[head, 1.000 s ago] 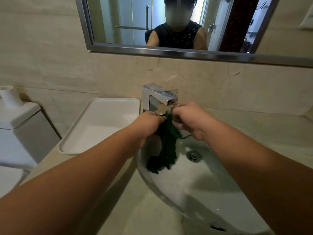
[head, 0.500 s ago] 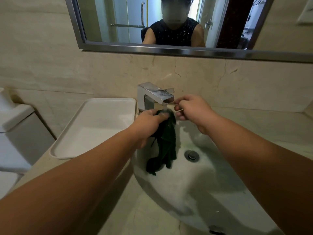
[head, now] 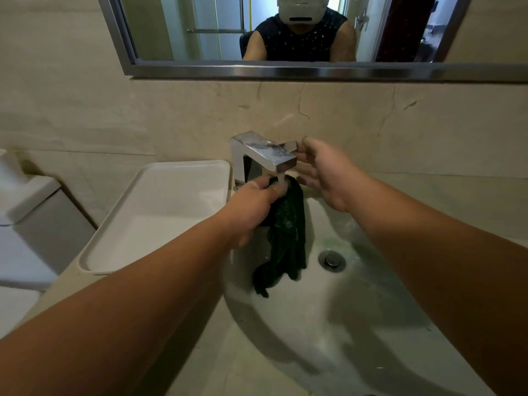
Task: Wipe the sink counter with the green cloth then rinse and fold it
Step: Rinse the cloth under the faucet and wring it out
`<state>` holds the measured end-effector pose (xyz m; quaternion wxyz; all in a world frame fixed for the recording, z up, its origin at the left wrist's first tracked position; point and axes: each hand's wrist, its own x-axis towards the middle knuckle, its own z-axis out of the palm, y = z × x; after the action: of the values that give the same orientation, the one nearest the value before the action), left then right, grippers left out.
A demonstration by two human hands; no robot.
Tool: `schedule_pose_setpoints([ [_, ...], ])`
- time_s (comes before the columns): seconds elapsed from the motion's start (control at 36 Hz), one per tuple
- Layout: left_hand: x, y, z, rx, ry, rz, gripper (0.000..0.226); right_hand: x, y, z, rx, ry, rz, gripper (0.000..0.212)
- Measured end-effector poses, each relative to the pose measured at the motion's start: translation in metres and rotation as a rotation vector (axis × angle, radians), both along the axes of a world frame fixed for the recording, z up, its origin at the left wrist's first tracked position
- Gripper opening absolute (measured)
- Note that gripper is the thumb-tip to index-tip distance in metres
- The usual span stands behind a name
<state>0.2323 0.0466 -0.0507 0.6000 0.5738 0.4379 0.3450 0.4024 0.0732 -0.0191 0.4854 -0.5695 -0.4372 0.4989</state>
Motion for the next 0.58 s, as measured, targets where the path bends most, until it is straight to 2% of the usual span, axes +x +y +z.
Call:
schedule_pose_setpoints([
  [0.06,0.002,0.0,0.0,-0.004,-0.01,-0.023,0.025,0.002,-0.003,-0.001,0.02,-0.05,0.009,0.054],
  [0.17,0.012,-0.003,-0.006,-0.055,-0.03,-0.081,0.029,0.008,-0.013,0.0,0.058,-0.112,0.09,0.036],
  [0.28,0.022,-0.012,-0.004,-0.067,-0.07,-0.208,0.031,0.026,-0.035,0.002,-0.031,-0.162,0.165,0.041],
  [0.39,0.03,-0.028,0.012,-0.028,-0.11,-0.267,0.031,0.047,-0.076,0.005,-0.131,-0.18,0.407,0.055],
  [0.44,0.032,-0.034,0.022,0.012,-0.106,-0.27,0.028,0.054,-0.097,0.011,-0.147,-0.28,0.448,0.059],
  [0.5,0.035,-0.039,0.032,0.047,-0.087,-0.251,0.023,0.057,-0.113,0.018,-0.129,-0.408,0.438,0.045],
  [0.56,0.037,-0.043,0.039,0.064,-0.103,-0.19,0.011,0.058,-0.125,0.025,-0.09,-0.451,0.386,0.028],
  [0.58,0.038,-0.045,0.04,0.063,-0.125,-0.157,0.011,0.058,-0.131,0.029,-0.069,-0.45,0.364,0.022],
])
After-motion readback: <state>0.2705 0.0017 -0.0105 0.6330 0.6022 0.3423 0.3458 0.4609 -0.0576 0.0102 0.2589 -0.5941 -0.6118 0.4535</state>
